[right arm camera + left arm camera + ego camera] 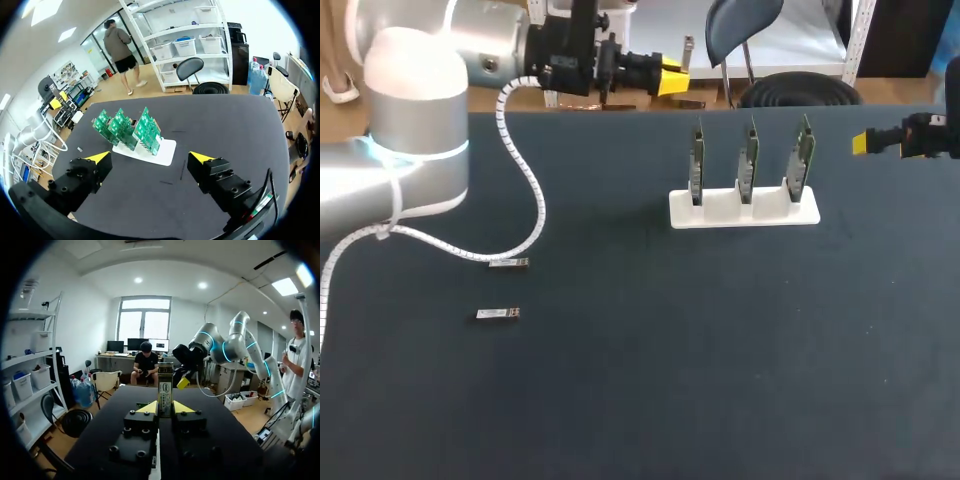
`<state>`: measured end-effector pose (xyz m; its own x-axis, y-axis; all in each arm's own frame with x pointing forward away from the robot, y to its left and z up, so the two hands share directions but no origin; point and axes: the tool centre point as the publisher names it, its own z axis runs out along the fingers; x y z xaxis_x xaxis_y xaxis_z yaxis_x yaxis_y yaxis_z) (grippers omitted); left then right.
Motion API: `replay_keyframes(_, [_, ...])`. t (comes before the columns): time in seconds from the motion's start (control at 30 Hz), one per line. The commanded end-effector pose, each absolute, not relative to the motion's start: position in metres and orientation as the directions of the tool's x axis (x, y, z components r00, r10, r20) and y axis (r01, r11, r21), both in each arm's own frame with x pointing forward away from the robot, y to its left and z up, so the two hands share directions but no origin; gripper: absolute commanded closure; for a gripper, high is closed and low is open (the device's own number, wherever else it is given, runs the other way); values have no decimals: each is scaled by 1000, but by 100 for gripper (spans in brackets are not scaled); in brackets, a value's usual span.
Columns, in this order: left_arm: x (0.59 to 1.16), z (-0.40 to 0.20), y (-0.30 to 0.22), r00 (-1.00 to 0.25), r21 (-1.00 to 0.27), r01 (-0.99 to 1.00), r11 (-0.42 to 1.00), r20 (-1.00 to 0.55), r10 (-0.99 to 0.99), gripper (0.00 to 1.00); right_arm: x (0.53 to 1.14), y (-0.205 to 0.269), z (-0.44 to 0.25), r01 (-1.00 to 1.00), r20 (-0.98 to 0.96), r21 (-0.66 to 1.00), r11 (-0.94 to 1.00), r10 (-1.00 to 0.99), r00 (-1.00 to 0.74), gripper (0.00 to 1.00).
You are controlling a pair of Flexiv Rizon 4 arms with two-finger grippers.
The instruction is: Pick up the optical module with the left hand, and insert it into the network port with the right hand.
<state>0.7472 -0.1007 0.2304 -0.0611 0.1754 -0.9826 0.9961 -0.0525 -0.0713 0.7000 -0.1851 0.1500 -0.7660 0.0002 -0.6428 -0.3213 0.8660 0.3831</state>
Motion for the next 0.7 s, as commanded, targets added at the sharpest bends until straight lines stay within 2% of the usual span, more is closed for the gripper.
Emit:
replay_keyframes(0.03, [754, 220, -113, -50, -61, 997, -56, -985, 167, 100, 700, -185, 150, -321, -643, 383, 866, 0, -766, 0])
replay_keyframes(0.7, [768, 197, -131, -44, -42, 999, 14, -989, 143, 100, 700, -185, 150, -321, -643, 383, 866, 0, -766, 0])
